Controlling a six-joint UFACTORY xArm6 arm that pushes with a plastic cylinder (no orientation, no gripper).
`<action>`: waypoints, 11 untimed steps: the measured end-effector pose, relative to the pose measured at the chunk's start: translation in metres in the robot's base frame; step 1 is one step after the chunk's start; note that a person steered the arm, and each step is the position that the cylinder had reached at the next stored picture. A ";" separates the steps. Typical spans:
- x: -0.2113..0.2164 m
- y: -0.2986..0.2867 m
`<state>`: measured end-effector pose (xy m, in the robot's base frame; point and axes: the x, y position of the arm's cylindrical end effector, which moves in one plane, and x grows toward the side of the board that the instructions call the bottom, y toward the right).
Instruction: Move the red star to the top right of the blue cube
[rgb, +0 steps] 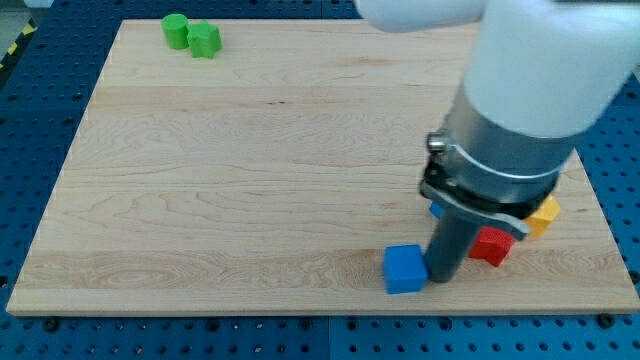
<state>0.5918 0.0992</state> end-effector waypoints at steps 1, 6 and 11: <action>0.000 -0.022; -0.019 0.099; -0.030 0.057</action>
